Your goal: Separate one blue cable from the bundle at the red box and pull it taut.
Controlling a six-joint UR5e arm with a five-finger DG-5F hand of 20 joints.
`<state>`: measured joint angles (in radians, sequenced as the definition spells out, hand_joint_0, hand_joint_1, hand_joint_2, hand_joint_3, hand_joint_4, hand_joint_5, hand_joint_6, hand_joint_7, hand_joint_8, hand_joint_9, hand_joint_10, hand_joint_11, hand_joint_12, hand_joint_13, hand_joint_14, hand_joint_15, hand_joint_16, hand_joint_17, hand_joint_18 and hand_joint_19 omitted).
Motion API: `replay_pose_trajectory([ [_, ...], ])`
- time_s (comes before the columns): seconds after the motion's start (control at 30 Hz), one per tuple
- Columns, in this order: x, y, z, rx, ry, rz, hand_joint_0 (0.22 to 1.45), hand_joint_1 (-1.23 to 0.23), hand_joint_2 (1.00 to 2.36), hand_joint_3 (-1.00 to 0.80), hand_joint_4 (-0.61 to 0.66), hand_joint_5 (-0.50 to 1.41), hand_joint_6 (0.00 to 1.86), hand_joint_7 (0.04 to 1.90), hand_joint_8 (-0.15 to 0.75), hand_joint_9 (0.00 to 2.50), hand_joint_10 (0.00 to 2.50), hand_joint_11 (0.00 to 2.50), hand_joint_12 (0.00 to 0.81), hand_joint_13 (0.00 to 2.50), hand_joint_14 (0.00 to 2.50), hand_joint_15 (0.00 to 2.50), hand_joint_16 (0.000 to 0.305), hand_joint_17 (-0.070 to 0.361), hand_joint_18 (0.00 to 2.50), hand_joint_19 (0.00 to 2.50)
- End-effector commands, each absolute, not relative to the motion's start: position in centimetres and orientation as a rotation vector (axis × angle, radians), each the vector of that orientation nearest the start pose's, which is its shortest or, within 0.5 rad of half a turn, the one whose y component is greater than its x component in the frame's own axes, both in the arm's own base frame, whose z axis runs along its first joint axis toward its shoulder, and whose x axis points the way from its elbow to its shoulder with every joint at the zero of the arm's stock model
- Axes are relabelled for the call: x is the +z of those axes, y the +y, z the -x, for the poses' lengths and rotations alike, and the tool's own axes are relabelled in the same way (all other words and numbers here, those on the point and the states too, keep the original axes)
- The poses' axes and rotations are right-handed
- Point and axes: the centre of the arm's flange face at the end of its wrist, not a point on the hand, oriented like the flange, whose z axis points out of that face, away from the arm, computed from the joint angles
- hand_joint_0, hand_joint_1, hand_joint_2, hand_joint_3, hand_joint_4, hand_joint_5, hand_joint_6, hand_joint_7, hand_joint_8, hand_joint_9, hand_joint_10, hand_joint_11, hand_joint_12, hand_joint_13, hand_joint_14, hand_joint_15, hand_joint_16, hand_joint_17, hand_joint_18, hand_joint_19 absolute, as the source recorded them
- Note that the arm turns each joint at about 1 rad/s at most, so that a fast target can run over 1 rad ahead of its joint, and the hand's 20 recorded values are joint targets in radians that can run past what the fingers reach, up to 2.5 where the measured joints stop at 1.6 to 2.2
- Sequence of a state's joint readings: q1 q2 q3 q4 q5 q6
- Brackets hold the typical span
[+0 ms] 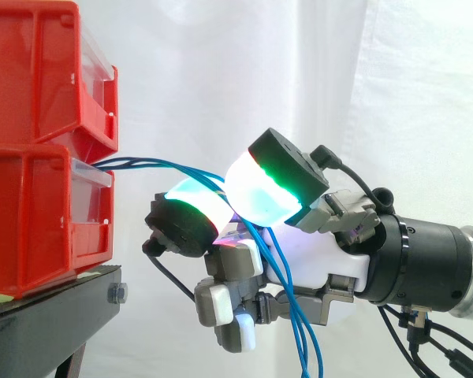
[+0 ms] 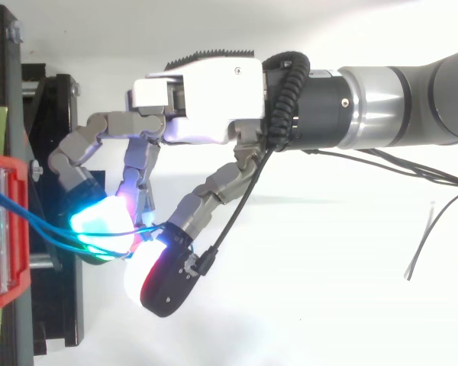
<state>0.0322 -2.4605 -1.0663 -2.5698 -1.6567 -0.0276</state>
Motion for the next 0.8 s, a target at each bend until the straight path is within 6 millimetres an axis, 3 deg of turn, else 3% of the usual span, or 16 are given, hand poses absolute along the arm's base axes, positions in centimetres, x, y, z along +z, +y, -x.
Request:
replay_pose_trajectory([
  [0.0, 20.22, -9.86, -81.27, 1.35, 1.169, -0.992, 0.69, -1.0, 1.0, -0.5, 0.17, -0.13, 0.89, 1.56, 0.363, 1.17, 0.02, 0.82, 0.351, 1.11, 0.02, 0.49, 0.043, 0.098, 1.09, 0.6],
  [0.23, 20.22, -9.86, -81.27, 1.35, 1.169, -0.992, 0.75, -0.97, 1.0, -0.5, 0.11, -0.13, 0.89, 1.66, 0.363, 1.19, 0.02, 0.81, 0.354, 1.12, 0.02, 0.49, 0.043, 0.097, 1.11, 0.6],
  [0.43, 20.29, -9.86, -81.31, 1.351, 1.167, -0.991, 0.77, -0.98, 1.0, -0.5, 0.14, -0.16, 0.89, 1.5, 0.345, 1.09, 0.02, 0.79, 0.353, 1.07, 0.02, 0.48, 0.044, 0.1, 1.08, 0.55],
  [0.77, 20.29, -9.99, -81.29, 1.349, 1.166, -0.992, 0.5, -0.97, 1.0, -0.5, 0.2, -0.19, 0.87, 1.35, 0.353, 1.04, 0.02, 0.78, 0.382, 1.04, 0.02, 0.47, 0.05, 0.114, 1.09, 0.58],
])
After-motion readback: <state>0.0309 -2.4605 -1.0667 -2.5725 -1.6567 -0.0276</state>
